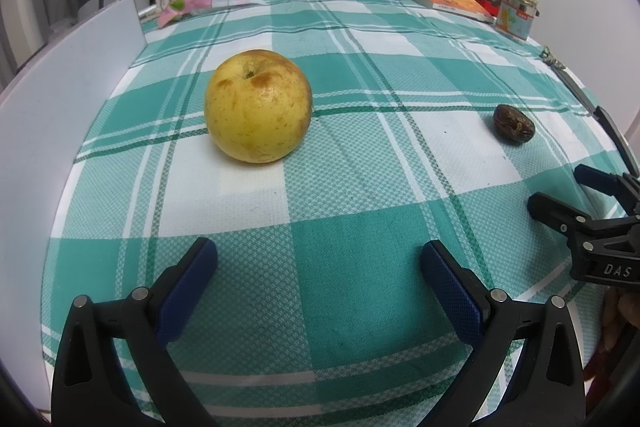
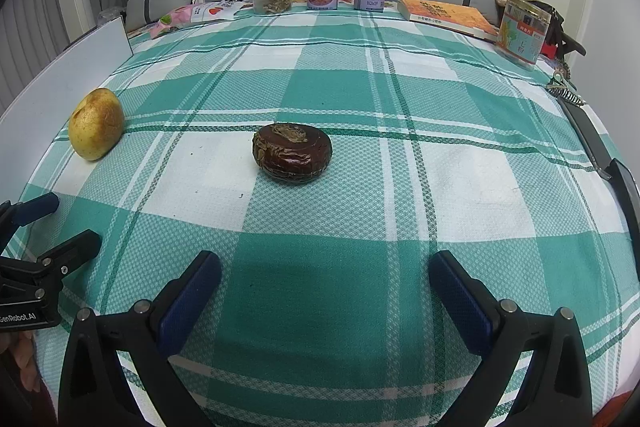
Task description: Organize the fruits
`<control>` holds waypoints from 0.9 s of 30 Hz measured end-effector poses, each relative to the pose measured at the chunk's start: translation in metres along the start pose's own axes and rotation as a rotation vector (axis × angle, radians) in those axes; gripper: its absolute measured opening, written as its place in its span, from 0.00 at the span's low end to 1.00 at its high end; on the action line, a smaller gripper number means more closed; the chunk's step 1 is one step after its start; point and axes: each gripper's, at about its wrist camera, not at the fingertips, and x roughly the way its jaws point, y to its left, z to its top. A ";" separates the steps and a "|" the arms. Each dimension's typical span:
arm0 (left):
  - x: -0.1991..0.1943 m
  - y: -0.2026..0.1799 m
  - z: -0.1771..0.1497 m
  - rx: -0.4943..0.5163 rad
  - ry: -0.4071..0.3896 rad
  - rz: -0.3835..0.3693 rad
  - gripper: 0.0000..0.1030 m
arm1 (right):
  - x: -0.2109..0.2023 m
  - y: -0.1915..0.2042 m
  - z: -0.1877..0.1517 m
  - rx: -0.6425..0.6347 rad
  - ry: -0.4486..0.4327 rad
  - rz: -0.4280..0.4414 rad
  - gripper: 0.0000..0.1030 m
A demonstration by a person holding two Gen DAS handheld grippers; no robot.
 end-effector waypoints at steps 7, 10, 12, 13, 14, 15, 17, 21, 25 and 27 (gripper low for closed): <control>-0.010 0.046 0.039 -0.018 0.137 -0.230 0.98 | 0.000 -0.036 0.035 0.100 0.166 0.245 0.89; -0.008 0.046 0.069 0.023 0.146 -0.203 0.98 | 0.006 -0.040 0.065 0.121 0.254 0.268 0.86; 0.000 0.040 0.083 0.055 0.164 -0.168 0.98 | 0.017 -0.034 0.084 0.130 0.350 0.298 0.84; 0.009 0.034 0.091 0.075 0.182 -0.122 0.98 | 0.022 -0.031 0.090 0.138 0.380 0.308 0.83; 0.017 0.032 0.096 0.087 0.194 -0.088 0.98 | 0.028 -0.026 0.097 0.146 0.413 0.315 0.82; 0.022 0.032 0.098 0.092 0.204 -0.058 0.97 | 0.033 -0.023 0.101 0.148 0.431 0.316 0.80; 0.033 0.033 0.101 0.082 0.224 -0.013 0.97 | 0.043 -0.016 0.106 0.135 0.472 0.290 0.77; 0.041 0.038 0.105 0.058 0.230 -0.012 0.97 | 0.057 -0.005 0.109 0.123 0.510 0.252 0.62; 0.045 0.039 0.105 0.065 0.248 -0.034 0.66 | 0.062 0.006 0.108 0.069 0.535 0.205 0.43; 0.043 0.041 0.104 0.057 0.236 -0.042 0.65 | 0.060 0.006 0.109 0.068 0.516 0.207 0.43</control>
